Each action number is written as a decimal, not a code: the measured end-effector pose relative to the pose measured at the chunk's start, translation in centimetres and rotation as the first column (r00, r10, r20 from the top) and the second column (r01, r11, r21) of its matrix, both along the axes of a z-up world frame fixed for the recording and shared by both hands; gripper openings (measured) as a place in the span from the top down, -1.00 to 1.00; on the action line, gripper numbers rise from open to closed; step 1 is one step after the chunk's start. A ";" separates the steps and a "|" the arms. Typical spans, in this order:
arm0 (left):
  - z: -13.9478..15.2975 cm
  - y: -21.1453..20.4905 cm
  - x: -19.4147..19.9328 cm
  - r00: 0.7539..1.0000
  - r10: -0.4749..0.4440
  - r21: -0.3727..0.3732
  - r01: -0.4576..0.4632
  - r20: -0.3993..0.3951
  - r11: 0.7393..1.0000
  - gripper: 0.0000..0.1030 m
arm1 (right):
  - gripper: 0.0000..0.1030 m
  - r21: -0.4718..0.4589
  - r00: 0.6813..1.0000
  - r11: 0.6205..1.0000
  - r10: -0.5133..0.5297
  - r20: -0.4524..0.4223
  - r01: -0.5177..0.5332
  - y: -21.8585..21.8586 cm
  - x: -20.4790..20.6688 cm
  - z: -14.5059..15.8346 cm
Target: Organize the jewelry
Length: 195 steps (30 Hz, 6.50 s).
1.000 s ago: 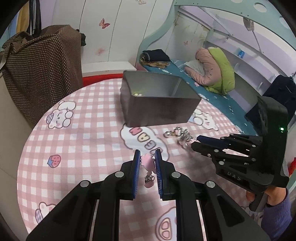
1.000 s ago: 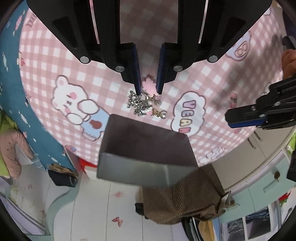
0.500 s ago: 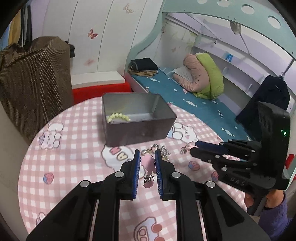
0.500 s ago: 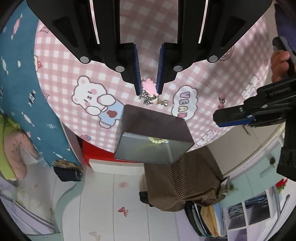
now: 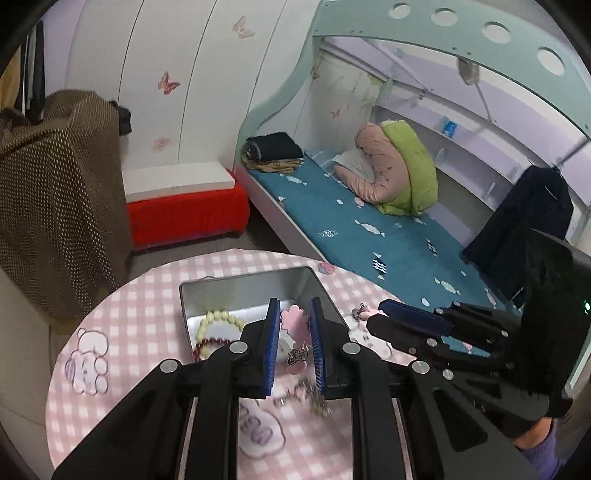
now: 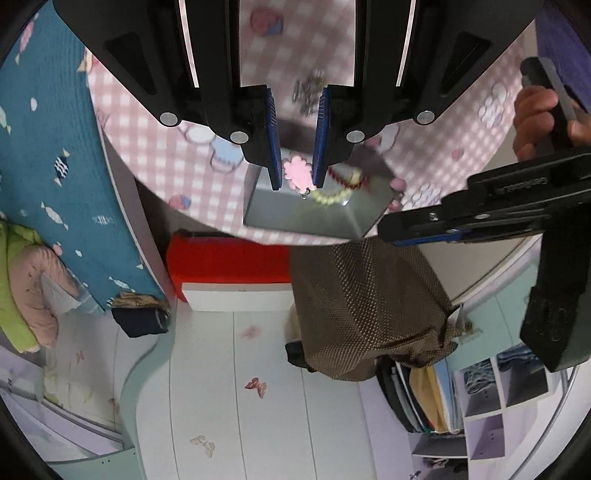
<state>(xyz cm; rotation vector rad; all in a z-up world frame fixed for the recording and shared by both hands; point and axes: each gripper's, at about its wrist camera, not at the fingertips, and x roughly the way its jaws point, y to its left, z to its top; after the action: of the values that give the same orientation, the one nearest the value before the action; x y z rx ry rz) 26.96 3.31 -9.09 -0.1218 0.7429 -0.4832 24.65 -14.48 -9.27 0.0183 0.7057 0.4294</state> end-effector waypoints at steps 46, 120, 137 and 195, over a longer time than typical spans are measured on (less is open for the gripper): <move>-3.2 3.5 -6.4 0.986 0.167 0.054 -0.167 -0.008 0.984 -0.16 | 0.13 -0.029 0.996 0.998 -0.056 -0.062 0.054 -0.1 -3.4 -3.5; -9.5 -3.2 -5.0 0.996 0.067 0.243 -0.050 -0.065 0.969 0.82 | 0.77 0.035 0.990 0.998 -0.055 -0.127 0.060 -4.3 -4.3 -8.0; -1.8 0.7 -2.3 0.996 0.083 0.067 -0.085 0.036 0.994 0.82 | 0.77 0.090 1.000 0.996 -0.007 0.013 0.006 -0.9 -1.2 -0.9; -6.2 3.6 -7.5 0.983 0.181 0.111 -0.177 -0.025 0.978 -0.14 | 0.13 -0.110 0.991 0.994 -0.030 -0.129 0.015 3.0 -4.1 -8.7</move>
<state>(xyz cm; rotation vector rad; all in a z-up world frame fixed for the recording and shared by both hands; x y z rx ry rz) 19.50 6.91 -15.33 -0.0948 0.7832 -0.2693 20.52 -11.52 -18.00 -0.0490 0.8561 0.3698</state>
